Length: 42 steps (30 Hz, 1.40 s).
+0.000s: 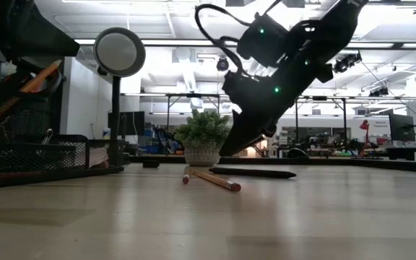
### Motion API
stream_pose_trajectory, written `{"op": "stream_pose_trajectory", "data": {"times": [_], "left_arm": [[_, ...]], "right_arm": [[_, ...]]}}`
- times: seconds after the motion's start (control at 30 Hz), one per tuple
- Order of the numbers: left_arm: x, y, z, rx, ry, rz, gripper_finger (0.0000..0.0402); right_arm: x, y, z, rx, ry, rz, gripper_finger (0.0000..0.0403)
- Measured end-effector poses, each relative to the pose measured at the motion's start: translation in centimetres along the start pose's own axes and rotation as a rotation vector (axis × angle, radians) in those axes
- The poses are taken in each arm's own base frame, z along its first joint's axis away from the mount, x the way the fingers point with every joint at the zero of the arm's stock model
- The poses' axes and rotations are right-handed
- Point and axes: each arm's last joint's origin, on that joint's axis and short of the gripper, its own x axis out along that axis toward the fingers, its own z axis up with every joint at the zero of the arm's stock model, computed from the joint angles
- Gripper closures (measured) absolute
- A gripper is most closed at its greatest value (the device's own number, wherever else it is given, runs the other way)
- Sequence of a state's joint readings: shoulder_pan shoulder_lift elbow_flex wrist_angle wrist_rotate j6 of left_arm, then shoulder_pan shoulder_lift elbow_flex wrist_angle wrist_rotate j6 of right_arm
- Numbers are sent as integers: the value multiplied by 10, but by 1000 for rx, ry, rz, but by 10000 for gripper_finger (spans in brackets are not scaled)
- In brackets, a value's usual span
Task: Pick and place office supplies into organizer
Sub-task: Put the black pen into the desk organizer
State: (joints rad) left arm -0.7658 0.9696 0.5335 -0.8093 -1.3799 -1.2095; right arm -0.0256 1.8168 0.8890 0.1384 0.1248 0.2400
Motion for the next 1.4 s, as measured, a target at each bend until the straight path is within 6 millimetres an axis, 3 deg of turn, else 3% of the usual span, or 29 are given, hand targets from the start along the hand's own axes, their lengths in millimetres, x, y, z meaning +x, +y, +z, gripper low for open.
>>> {"op": "stream_pose_trajectory", "data": {"times": [0.4, 0.7, 1.13, 1.4], "left_arm": [[0, 0, 0, 1, 0, 0, 273], [0, 0, 0, 1, 0, 0, 273], [0, 0, 0, 2, 0, 0, 273], [0, 0, 0, 1, -4, 2, 273]], "right_arm": [[10, 10, -11, 86, -29, -146, 284], [10, 12, -10, 239, -66, -154, 285], [26, 26, -27, 248, -54, -160, 288], [26, 26, -27, 208, -51, -154, 382]]}}
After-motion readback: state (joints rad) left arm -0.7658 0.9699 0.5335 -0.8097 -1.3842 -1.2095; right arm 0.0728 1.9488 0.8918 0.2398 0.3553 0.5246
